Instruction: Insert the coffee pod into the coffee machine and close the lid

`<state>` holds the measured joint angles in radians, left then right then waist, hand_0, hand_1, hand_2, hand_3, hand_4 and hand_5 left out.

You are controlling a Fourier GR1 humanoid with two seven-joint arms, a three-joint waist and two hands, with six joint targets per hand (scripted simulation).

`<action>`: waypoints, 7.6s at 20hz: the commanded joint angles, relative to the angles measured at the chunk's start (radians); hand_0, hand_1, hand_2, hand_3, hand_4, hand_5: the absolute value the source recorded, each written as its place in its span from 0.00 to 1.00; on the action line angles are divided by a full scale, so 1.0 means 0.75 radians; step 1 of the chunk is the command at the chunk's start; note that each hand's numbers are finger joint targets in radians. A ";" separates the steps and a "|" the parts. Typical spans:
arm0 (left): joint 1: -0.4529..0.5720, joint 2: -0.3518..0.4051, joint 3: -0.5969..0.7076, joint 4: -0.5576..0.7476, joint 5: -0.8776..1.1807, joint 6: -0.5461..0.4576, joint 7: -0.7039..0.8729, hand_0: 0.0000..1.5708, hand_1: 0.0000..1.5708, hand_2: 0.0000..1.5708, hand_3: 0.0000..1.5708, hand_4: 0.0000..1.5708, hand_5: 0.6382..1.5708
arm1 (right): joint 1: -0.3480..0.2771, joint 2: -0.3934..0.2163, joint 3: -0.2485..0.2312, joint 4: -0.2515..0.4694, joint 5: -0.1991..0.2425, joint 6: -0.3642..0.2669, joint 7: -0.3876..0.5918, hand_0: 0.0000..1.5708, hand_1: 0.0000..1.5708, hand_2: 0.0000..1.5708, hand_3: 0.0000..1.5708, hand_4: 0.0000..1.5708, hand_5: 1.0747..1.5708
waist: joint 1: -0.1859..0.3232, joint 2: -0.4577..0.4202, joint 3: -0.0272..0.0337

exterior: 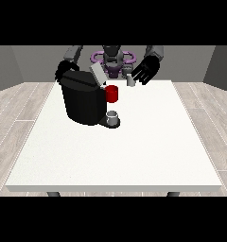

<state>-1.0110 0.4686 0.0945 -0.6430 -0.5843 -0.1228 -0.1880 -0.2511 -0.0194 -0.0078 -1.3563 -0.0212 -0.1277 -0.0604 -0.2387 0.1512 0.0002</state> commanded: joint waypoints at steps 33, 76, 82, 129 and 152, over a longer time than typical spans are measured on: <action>-0.195 -0.096 -0.014 0.016 -0.091 0.002 0.097 0.76 0.76 0.81 0.76 0.32 1.00 | -0.092 -0.012 -0.074 -0.015 -0.012 -0.062 0.014 0.00 0.00 0.00 0.00 0.33 1.00 | -0.040 0.099 0.0001; -0.204 0.014 -0.075 0.036 -0.236 -0.128 -0.012 0.00 0.00 0.00 0.00 0.00 1.00 | -0.063 -0.034 -0.090 0.026 -0.003 -0.064 -0.073 0.00 0.00 0.00 0.00 0.23 1.00 | -0.018 0.134 0.0002; -0.210 -0.082 -0.068 0.004 -0.238 -0.087 0.060 0.00 0.00 0.00 0.00 0.00 1.00 | -0.063 -0.026 -0.097 0.087 -0.004 -0.076 -0.063 0.00 0.00 0.00 0.00 0.24 1.00 | 0.003 0.094 0.0004; 0.778 -0.576 0.276 -0.486 0.628 -0.337 0.017 0.00 0.00 0.00 0.00 0.14 1.00 | -0.005 -0.225 -0.039 -0.082 -0.012 0.224 0.083 0.00 0.00 0.00 0.00 0.00 1.00 | 0.530 -0.437 0.0001; 1.025 -0.540 0.118 -0.972 0.797 -0.161 0.183 0.00 0.00 0.00 0.00 0.00 1.00 | -0.400 -0.214 -0.119 0.315 -0.016 0.270 0.048 0.00 0.00 0.00 0.00 0.00 1.00 | 0.479 -0.193 -0.0002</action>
<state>-0.2706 0.0612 0.1977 -1.3230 -0.0032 -0.2559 -0.0723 -0.5155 -0.1700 -0.0938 -1.1603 -0.0410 0.0593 -0.0285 0.1295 0.0002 0.0000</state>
